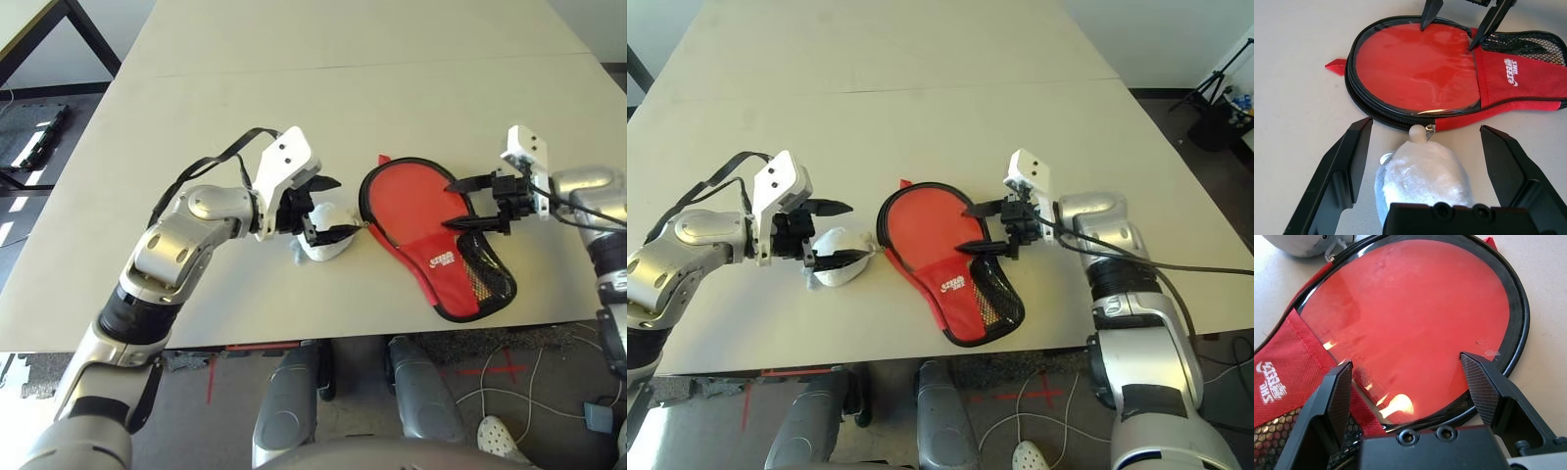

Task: Store the ping-pong paddle in its case and zip it.

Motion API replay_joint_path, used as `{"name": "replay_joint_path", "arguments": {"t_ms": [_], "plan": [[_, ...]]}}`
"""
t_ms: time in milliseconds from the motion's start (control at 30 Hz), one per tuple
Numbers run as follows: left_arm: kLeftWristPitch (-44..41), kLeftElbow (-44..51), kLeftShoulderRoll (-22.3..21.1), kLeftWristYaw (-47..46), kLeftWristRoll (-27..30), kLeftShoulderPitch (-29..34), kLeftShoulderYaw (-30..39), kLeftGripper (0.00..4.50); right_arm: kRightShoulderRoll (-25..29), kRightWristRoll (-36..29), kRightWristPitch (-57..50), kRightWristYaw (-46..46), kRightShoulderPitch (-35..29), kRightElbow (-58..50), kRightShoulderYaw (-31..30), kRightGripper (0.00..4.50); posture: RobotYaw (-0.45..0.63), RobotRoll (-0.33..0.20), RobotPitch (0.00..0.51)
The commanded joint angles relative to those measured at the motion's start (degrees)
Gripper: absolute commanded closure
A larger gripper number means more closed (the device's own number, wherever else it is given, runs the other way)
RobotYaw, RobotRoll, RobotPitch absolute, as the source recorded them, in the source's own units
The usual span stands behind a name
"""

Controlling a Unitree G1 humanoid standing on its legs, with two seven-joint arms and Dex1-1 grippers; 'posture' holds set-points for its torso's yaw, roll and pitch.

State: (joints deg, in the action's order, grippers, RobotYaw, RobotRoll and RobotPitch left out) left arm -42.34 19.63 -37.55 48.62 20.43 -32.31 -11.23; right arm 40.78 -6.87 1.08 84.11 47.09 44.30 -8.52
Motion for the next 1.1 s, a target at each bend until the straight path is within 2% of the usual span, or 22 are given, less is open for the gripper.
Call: {"name": "replay_joint_path", "arguments": {"t_ms": [33,633,767,967,1100], "plan": [[-1.25,1.16,-0.81,-0.16,0.11,0.78,0.46,0.00,-1.09,2.82,0.89,-0.50,-1.55,2.98,-1.77,0.02,-0.03,0.000,0.243],[-9.62,-1.74,-3.76,-2.32,-3.92,0.43,-3.92,0.00,-2.07,3.57,2.88,-2.32,-2.10,3.13,-1.63,0.02,-0.04,0.000,0.242],[-14.32,-0.93,-4.07,-1.76,-2.34,0.14,-4.37,0.89,-2.06,3.66,3.12,-2.41,-2.28,2.68,-1.58,0.00,-0.04,0.000,0.242],[-18.47,1.15,-5.84,0.13,-0.68,0.19,-5.64,2.85,-2.02,3.80,3.50,-2.74,-2.66,2.17,-1.59,0.00,-0.05,0.000,0.242],[-18.07,0.38,-5.92,0.12,-0.84,-0.90,-5.50,3.96,-2.08,3.89,3.56,-3.01,-2.94,1.77,-1.58,0.00,-0.05,0.000,0.242]]}}
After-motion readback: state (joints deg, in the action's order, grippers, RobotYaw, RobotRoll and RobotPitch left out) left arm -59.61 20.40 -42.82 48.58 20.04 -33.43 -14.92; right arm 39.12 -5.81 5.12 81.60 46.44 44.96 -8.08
